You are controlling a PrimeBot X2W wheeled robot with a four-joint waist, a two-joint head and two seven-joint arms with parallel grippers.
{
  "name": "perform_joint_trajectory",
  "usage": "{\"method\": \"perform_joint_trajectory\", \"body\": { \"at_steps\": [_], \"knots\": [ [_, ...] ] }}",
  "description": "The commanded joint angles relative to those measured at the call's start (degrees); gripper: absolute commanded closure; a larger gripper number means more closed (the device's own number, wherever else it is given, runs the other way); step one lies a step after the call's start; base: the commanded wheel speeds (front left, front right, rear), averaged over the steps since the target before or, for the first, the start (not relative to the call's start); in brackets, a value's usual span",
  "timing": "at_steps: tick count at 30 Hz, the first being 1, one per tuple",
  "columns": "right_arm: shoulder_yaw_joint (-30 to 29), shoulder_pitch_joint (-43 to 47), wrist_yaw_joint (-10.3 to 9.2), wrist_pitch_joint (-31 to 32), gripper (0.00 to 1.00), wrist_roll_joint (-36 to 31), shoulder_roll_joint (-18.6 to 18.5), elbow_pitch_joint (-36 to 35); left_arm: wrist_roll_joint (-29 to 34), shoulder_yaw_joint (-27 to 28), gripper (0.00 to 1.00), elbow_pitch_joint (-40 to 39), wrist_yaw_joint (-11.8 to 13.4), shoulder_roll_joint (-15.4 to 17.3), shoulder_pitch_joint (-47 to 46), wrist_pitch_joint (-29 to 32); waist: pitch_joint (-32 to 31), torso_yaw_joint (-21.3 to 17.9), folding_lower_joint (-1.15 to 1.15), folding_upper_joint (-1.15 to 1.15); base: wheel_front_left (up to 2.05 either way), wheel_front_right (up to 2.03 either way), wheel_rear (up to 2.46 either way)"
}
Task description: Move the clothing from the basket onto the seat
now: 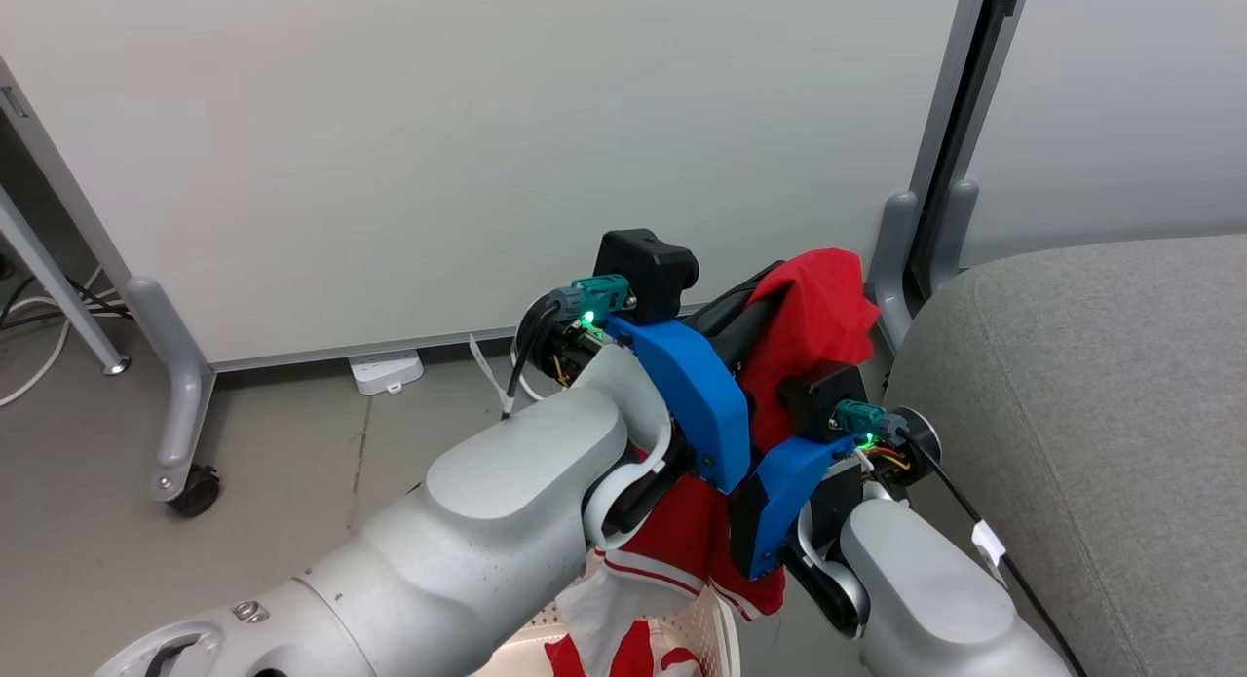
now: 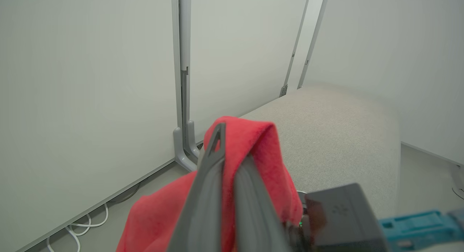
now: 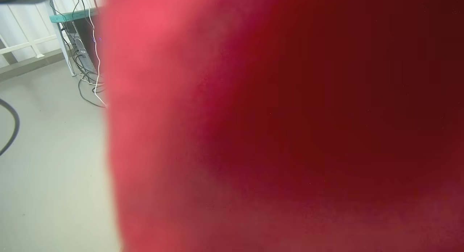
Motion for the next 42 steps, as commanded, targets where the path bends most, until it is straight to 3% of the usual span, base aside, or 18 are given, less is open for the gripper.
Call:
{"method": "perform_joint_trajectory", "body": {
  "at_steps": [1,8,9,10,24,32,36,42],
  "knots": [
    [-0.1,-0.7,-0.04,-0.3,1.0,-0.3,-0.1,-0.3,-0.1,-0.1,1.0,0.2,-0.2,0.1,-0.3,-0.1,0.0,0.0,0.0,0.0,0.0,0.0,0.0],
    [-0.2,-0.3,-0.04,0.0,1.0,-0.7,-0.1,-0.8,0.0,-0.1,0.97,0.7,-0.2,0.1,-0.2,-0.2,-0.2,-0.2,0.0,0.0,0.0,0.0,0.0],
    [-0.3,-0.3,-0.04,0.0,1.0,-0.8,-0.1,-0.8,0.1,-0.1,0.38,0.7,0.1,0.1,-0.4,-0.6,-0.2,-0.2,0.0,0.0,0.0,0.0,0.0],
    [-0.3,-0.3,-0.04,0.1,1.0,-0.8,-0.1,-0.9,0.2,-0.1,0.0,0.8,0.1,0.1,-0.3,-0.6,-0.2,-0.2,0.0,0.0,0.0,0.0,0.0],
    [-0.3,0.4,-0.04,0.8,1.0,-1.3,-0.1,-1.8,0.2,-0.1,0.0,1.4,-0.2,0.1,0.6,-0.8,-0.1,-0.1,0.0,0.0,0.0,0.0,0.0],
    [-0.7,0.9,-0.04,0.7,1.0,-1.5,-0.1,-2.1,3.1,0.9,0.0,3.9,-0.8,0.3,2.1,-4.3,-0.1,-0.5,0.0,0.0,0.0,0.0,0.0],
    [-1.4,1.2,-0.04,0.5,1.0,-2.0,-0.1,-2.3,9.4,7.1,0.0,1.9,-0.5,3.4,6.3,-4.5,0.1,-1.0,0.0,0.0,0.0,0.0,0.0],
    [-2.9,1.7,-0.04,0.7,1.0,-3.2,-0.1,-3.0,22.3,20.1,0.0,-8.0,0.0,9.3,20.7,-4.5,0.3,-1.9,0.0,0.0,0.0,0.0,0.0]
  ]
}}
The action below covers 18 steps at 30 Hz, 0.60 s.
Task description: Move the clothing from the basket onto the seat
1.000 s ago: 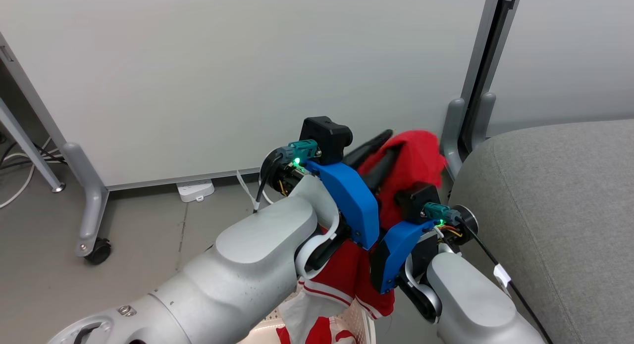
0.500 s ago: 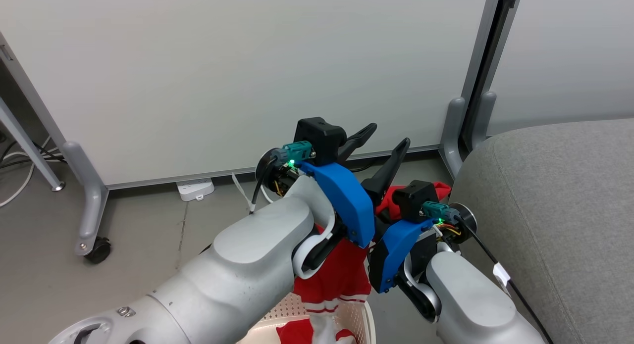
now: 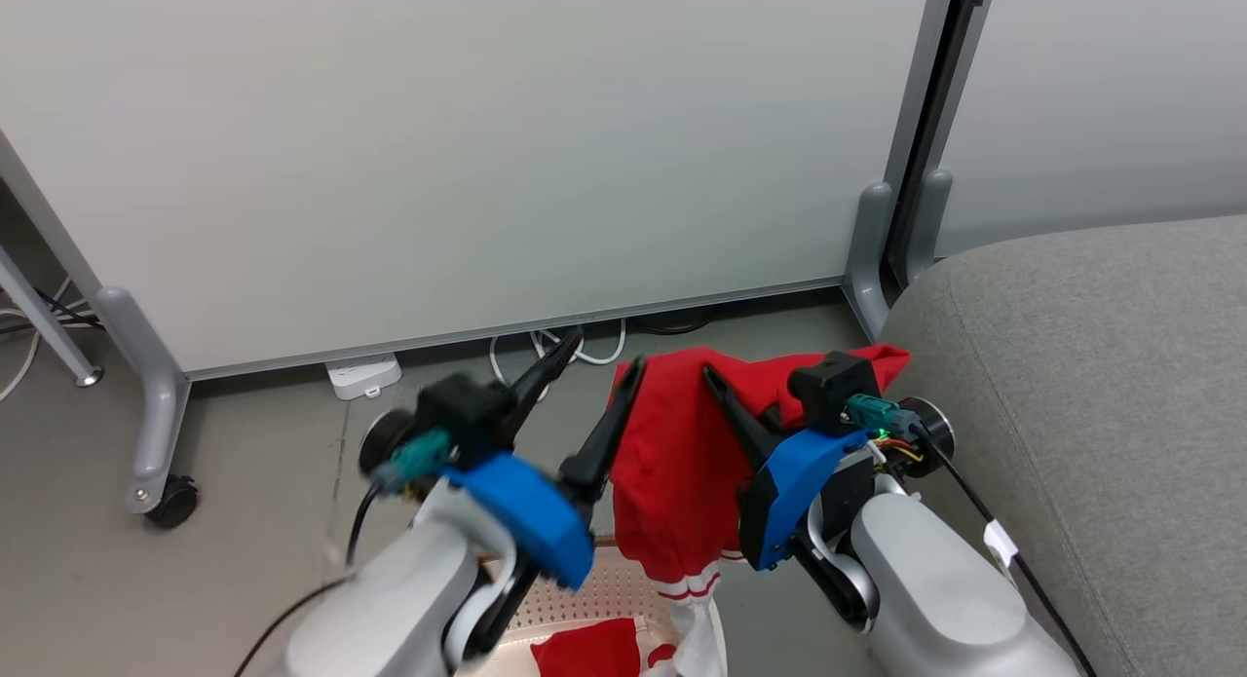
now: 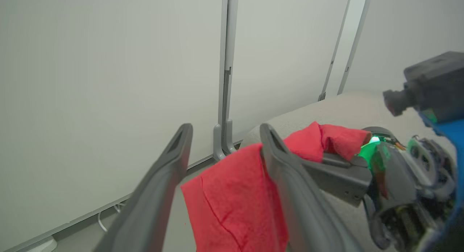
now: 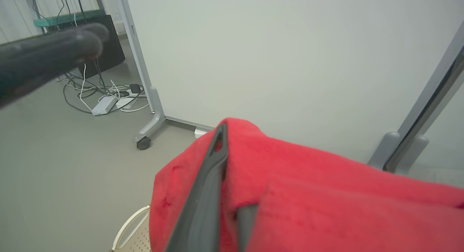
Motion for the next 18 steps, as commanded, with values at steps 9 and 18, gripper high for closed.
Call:
{"method": "perform_joint_trajectory", "body": {
  "at_steps": [9,18],
  "knots": [
    [-4.8,1.5,-0.04,0.1,1.0,-2.8,-0.1,-1.4,11.5,15.9,0.0,-8.5,-1.4,2.0,18.9,-0.2,0.6,0.1,0.0,0.0,0.0,0.0,0.0],
    [-5.9,2.2,-0.04,0.4,1.0,-2.3,-0.1,-2.5,19.5,25.5,0.0,-9.7,-4.2,-1.2,27.1,-0.2,1.0,0.7,0.0,0.0,0.0,0.0,0.0]
  ]
}}
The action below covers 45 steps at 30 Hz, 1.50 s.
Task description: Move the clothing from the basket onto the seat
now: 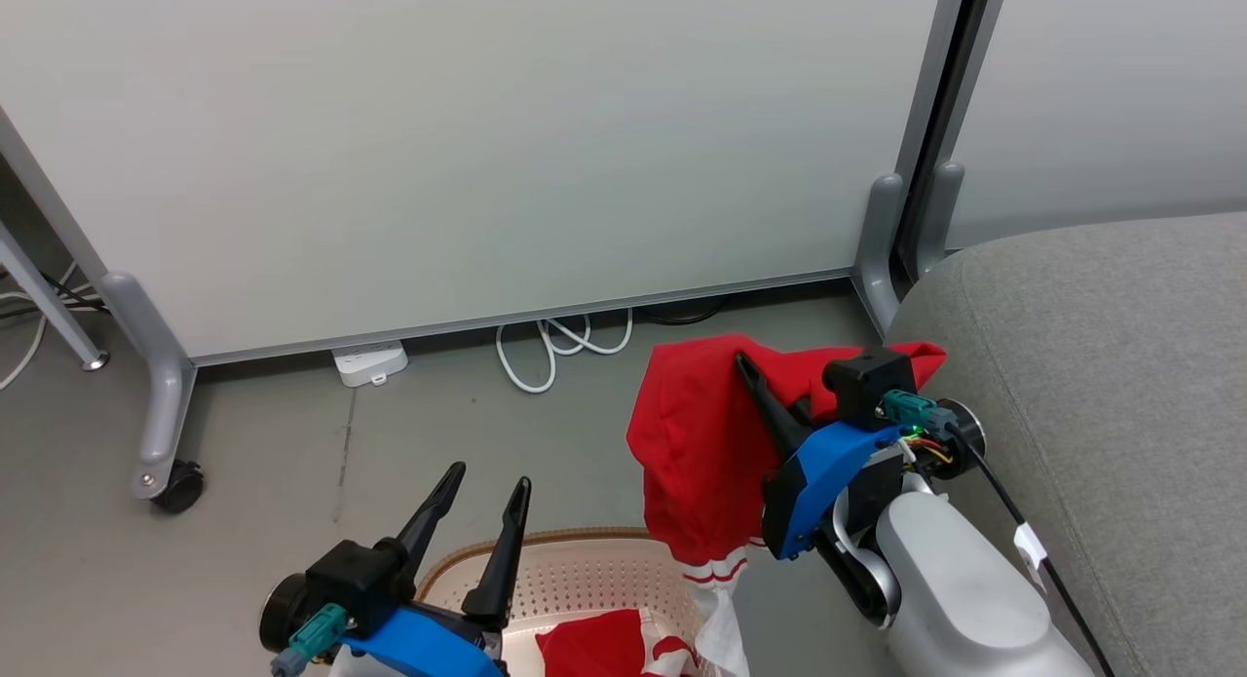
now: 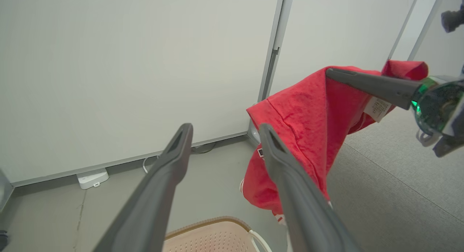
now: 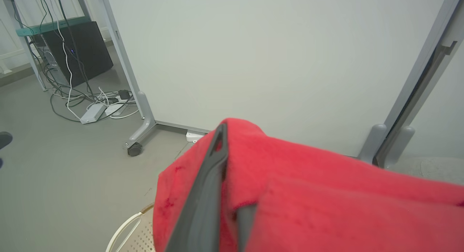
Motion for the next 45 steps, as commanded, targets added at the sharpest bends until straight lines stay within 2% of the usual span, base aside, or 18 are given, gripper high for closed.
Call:
{"method": "perform_joint_trajectory", "body": {
  "at_steps": [1,7,11,18,31,39,45],
  "knots": [
    [-0.1,0.4,-0.04,0.0,1.0,0.1,-0.1,-0.4,0.8,1.0,0.0,0.1,-0.6,-0.4,0.8,-0.2,0.0,0.1,0.0,0.0,0.0,0.0,0.0],
    [0.0,0.7,-0.04,0.2,1.0,-0.2,-0.1,-0.7,3.7,4.4,0.0,0.9,-2.4,-2.2,1.8,-0.2,0.1,-0.1,0.0,0.0,0.0,0.0,0.0],
    [0.1,0.6,-0.04,0.2,1.0,-0.4,-0.1,-0.9,5.3,6.3,0.0,1.1,-3.2,-3.1,2.4,-0.2,0.2,-1.5,0.0,0.0,0.0,0.0,0.0],
    [-0.4,0.5,-0.04,0.5,1.0,-1.6,-0.1,-1.3,7.3,8.5,0.0,0.9,-4.1,-4.4,2.5,-0.2,0.6,-7.6,0.0,0.0,0.0,0.0,0.0],
    [-0.3,1.1,-0.04,1.2,1.0,-2.2,0.0,-2.2,9.5,10.2,0.0,1.3,-5.0,-6.4,2.5,-0.2,1.1,-22.3,0.0,0.0,0.0,0.0,0.0],
    [-0.3,1.7,-0.04,1.3,1.0,-1.6,0.0,-2.8,10.0,10.0,0.0,1.4,-5.2,-6.9,1.8,-0.2,1.8,-27.7,0.0,0.0,0.0,0.0,0.0],
    [-0.7,1.8,-0.04,1.2,1.0,-1.5,0.0,-3.0,10.2,9.7,0.0,1.7,-5.3,-6.9,1.7,-0.2,2.3,-29.0,0.0,0.0,0.0,0.0,0.0]
  ]
}}
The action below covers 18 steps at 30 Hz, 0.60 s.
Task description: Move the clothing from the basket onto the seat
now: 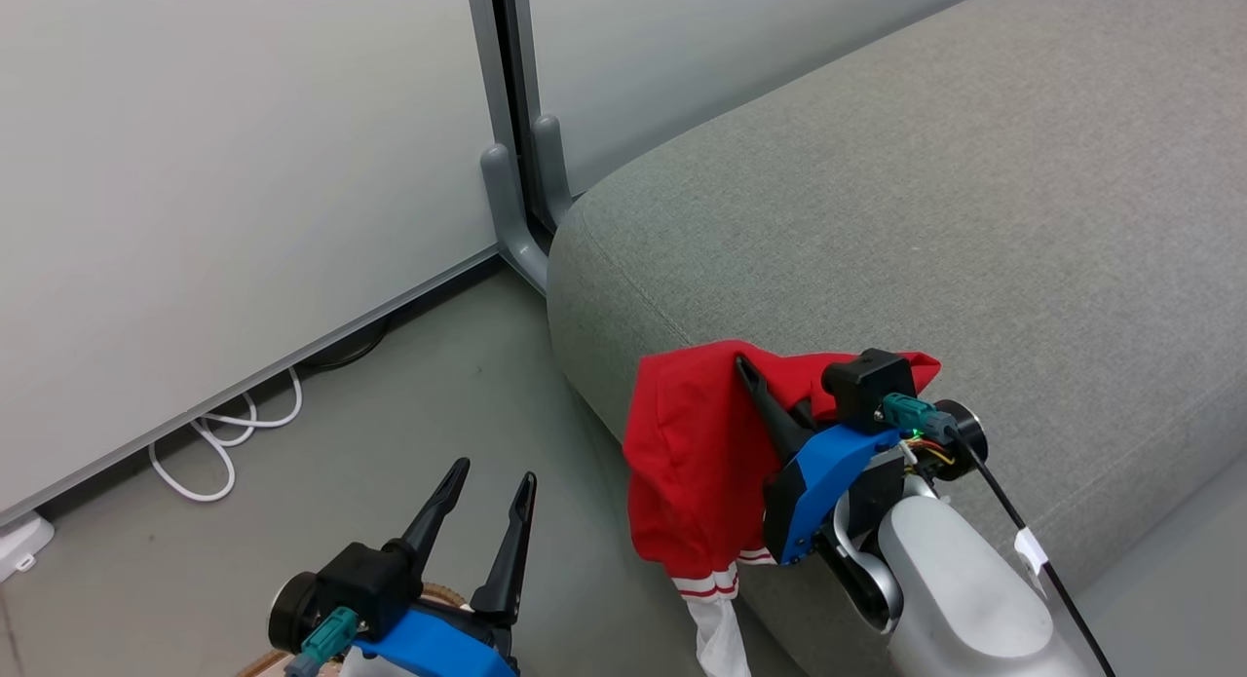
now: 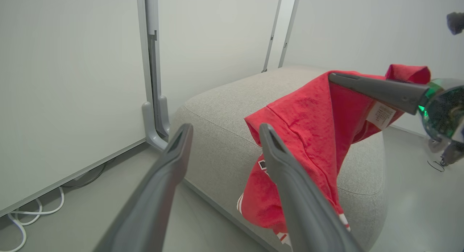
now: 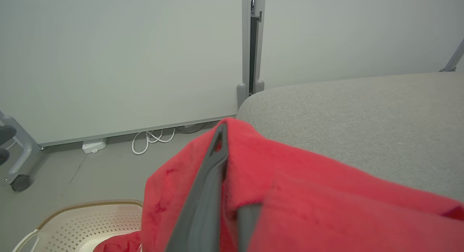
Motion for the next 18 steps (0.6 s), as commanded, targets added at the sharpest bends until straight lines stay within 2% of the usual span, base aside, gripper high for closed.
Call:
{"method": "perform_joint_trajectory", "body": {
  "at_steps": [1,12,15,18],
  "knots": [
    [-0.2,0.5,-0.04,-0.4,1.0,0.0,0.0,-0.4,0.0,-0.2,0.0,0.2,-0.2,0.3,-0.4,-0.2,0.3,-0.1,0.0,0.0,0.0,0.0,0.0],
    [-1.9,-1.4,-0.04,-0.4,1.0,0.4,0.0,-0.9,0.2,-0.7,0.0,-0.4,-0.2,1.3,-1.5,-0.2,3.2,1.2,0.0,0.0,0.0,0.0,0.0],
    [-6.2,-4.9,-0.05,0.3,1.0,-1.3,0.0,-0.2,0.4,-0.9,0.0,-0.9,-0.2,1.7,-3.5,-0.2,6.6,3.1,0.0,0.0,0.0,0.0,0.0],
    [-12.9,-9.7,-0.04,1.0,1.0,-4.4,0.1,0.8,0.9,-1.6,0.0,-1.6,-0.2,2.5,-5.9,-0.2,11.3,5.2,0.0,0.0,0.0,0.0,0.0]
  ]
}}
